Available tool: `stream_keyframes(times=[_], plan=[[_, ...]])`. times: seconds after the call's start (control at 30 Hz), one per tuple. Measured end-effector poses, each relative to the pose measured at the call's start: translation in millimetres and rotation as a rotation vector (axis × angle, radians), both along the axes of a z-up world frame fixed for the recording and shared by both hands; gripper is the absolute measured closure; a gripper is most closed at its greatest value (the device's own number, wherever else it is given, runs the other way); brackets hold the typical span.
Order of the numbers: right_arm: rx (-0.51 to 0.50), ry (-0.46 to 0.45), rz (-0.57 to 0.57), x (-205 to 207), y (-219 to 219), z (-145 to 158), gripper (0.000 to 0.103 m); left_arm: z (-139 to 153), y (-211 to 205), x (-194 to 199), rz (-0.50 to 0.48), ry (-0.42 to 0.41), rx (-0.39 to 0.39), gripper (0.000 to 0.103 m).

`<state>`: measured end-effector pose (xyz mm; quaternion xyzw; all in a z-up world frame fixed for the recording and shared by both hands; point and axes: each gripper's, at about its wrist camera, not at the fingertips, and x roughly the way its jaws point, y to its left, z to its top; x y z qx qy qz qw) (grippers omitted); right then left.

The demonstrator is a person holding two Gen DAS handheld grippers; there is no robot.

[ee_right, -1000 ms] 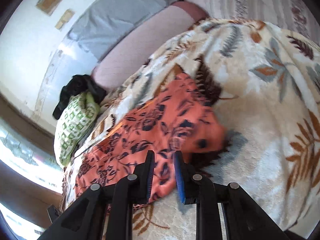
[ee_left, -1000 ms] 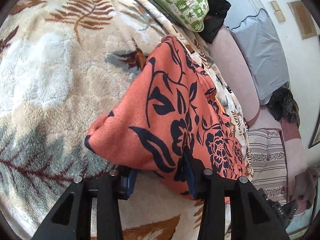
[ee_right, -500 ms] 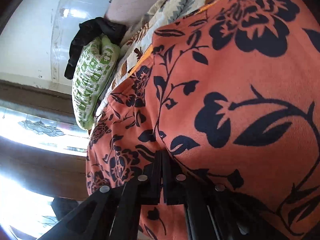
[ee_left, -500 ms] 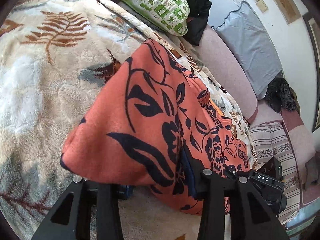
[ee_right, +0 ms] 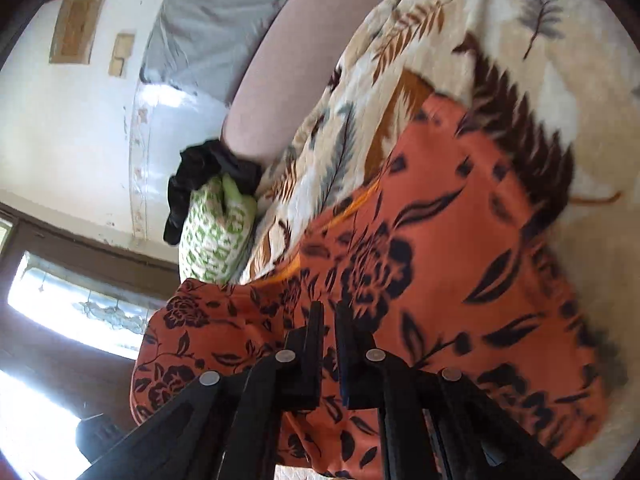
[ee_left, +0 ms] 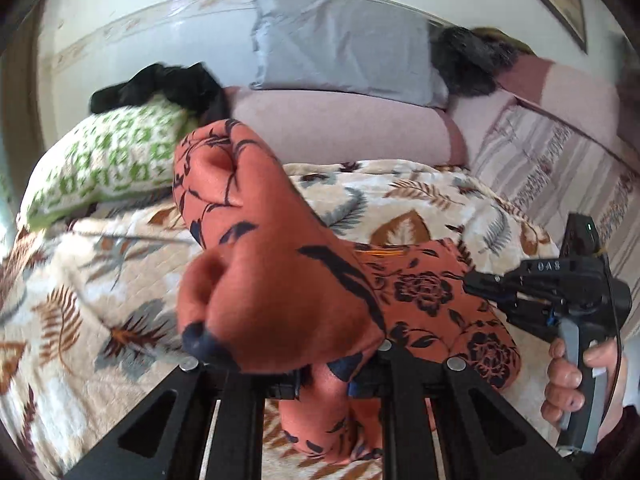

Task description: Fold small clothes

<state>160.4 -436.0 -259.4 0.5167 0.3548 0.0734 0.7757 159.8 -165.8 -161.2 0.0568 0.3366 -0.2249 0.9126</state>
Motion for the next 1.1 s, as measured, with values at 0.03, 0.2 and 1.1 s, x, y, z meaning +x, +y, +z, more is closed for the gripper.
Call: stream_keyframes(times=[0.03, 0.2, 1.1], plan=[[0.021, -0.01, -0.027, -5.3, -14.6, 1.0, 0.095, 1.2, -22.5, -4.1, -0.046, -0.009, 0.028, 0.087], [0.139, -0.042, -0.089, -20.2, -68.2, -0.3, 0.094, -20.8, -102.3, -19.7, -0.274, 0.127, 0.089, 0.075], [-0.206, -0.031, 0.021, 5.7, -10.0, 23.6, 0.076, -63.4, -51.0, -17.9, -0.259, 0.215, 0.051, 0.044]])
